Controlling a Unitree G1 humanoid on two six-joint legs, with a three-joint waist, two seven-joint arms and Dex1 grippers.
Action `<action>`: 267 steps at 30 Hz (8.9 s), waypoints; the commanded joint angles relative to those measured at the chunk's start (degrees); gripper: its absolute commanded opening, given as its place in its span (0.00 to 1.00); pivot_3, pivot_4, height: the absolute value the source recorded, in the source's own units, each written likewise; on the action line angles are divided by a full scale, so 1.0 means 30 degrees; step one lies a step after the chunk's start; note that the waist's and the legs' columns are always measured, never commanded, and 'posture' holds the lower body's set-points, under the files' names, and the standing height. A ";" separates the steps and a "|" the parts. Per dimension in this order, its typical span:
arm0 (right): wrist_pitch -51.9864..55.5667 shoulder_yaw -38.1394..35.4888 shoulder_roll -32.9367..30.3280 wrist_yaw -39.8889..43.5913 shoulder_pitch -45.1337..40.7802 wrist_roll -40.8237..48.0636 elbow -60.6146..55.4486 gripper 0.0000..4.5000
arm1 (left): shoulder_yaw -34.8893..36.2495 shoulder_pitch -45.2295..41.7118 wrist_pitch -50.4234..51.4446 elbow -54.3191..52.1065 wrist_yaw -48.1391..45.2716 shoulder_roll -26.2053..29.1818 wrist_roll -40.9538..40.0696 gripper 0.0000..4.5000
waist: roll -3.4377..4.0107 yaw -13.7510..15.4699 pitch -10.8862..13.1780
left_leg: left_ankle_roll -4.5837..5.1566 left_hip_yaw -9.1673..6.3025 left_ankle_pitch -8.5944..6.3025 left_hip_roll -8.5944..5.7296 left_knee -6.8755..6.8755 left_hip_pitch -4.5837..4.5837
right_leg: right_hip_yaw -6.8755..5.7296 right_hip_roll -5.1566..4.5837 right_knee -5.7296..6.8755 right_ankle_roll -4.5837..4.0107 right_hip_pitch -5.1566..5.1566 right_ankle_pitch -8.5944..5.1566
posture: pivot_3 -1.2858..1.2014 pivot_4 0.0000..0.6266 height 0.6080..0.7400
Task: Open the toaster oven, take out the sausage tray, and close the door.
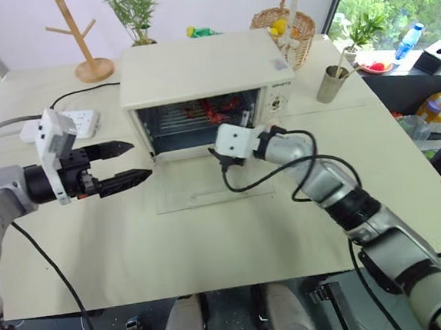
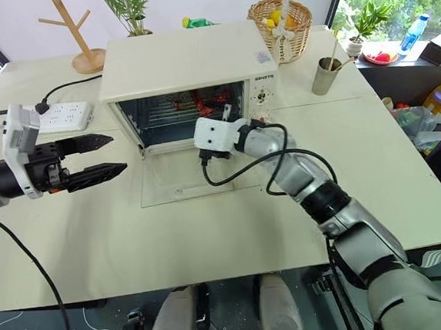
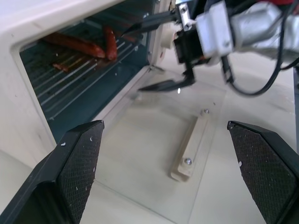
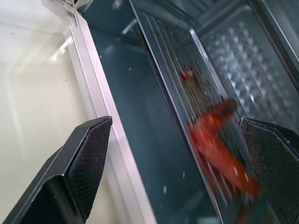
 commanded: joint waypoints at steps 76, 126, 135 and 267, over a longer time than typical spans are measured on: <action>-0.9345 0.2642 0.4525 -0.9302 -0.6615 -0.9455 1.5737 0.01 | -0.3320 -0.4798 -0.2605 0.5210 -0.1087 -0.1438 0.1992 1.00 | 0.0016 -0.0592 0.0009 | -0.0056 -0.0010 0.0032 0.0001 -0.0060 0.0024 | 0.0000 0.0005 0.0023 -0.0019 -0.0011 0.0014 | 0.52 0.24 1.00; -1.0092 -0.1897 -0.4177 -0.3595 0.6164 -0.8303 -0.6643 0.01 | -0.5454 -0.8529 -0.4598 1.0501 -0.4880 -0.2373 0.5324 1.00 | -0.0003 0.0051 0.0017 | -0.0053 -0.0007 0.0033 -0.0016 0.0022 -0.0009 | -0.0004 0.0008 0.0015 -0.0013 -0.0003 0.0011 | 0.52 0.24 1.00; -1.2706 -0.2404 -0.4901 -0.2669 0.6906 -0.5929 -0.6425 0.01 | -0.3307 -0.7382 -0.0643 0.8680 -0.5047 -0.0932 0.2801 1.00 | -0.0017 -0.0048 0.0026 | -0.0052 -0.0008 0.0033 -0.0010 0.0018 -0.0009 | -0.0002 0.0010 0.0011 -0.0011 -0.0005 0.0010 | 0.52 0.24 1.00; -1.1388 -0.5570 -0.4861 0.1172 0.9187 -0.1033 -0.0825 0.01 | 1.1269 1.8636 0.1245 -0.0498 1.4757 -1.0862 -2.2853 0.00 | -0.0123 0.0080 -0.0037 | -0.0077 -0.0012 0.0038 0.0016 0.0016 0.0034 | 0.0010 -0.0020 -0.0062 -0.0187 0.0052 -0.0078 | 0.52 0.24 1.00</action>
